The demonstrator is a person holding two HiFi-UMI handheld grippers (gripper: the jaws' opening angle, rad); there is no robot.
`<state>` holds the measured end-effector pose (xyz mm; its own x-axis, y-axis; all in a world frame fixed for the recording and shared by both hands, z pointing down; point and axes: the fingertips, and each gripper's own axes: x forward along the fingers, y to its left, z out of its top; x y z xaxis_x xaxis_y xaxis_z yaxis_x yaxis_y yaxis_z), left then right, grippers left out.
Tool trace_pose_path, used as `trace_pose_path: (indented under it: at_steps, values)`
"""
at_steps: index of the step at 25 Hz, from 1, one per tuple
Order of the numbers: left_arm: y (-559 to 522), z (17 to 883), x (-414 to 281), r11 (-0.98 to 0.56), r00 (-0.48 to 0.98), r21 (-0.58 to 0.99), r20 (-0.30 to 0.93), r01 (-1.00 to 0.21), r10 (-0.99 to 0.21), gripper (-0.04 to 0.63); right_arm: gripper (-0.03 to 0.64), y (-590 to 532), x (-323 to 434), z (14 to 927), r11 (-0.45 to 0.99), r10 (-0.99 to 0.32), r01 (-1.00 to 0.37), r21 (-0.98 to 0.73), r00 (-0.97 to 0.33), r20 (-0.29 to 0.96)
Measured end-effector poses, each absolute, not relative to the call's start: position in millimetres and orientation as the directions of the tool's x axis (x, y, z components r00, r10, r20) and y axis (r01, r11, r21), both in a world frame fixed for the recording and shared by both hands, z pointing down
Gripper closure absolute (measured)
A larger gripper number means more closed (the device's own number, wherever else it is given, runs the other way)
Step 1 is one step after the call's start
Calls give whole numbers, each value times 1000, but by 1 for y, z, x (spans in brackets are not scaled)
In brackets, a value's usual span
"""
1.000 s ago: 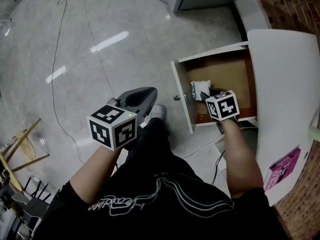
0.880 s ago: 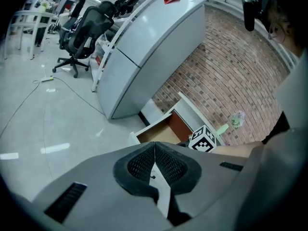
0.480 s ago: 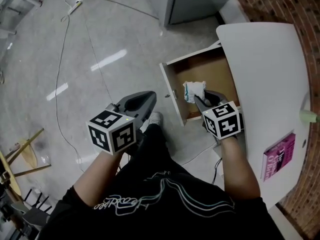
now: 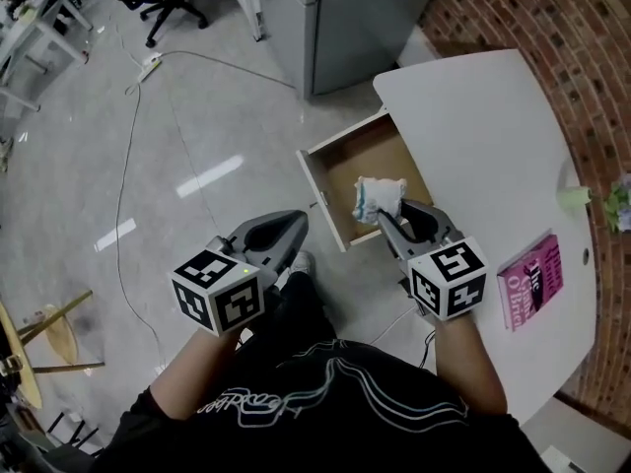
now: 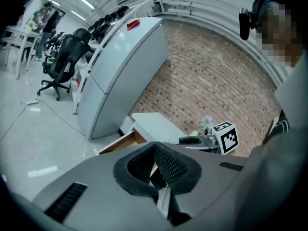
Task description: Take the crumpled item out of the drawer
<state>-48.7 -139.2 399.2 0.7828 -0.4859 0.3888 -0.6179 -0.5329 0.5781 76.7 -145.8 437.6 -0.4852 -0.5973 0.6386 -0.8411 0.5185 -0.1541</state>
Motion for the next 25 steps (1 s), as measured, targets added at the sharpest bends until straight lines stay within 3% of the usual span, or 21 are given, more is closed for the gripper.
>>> trace_pose_path:
  at_steps: [15, 25]
  values:
    - [-33, 231, -22, -723, 839, 433, 202, -539, -505, 574, 483, -35, 82, 254, 588, -729, -802, -103, -581, 360]
    - [19, 189, -3, -786, 858, 346, 166, -512, -486, 574, 483, 21, 81, 198, 660, -708, -742, -113, -666, 235]
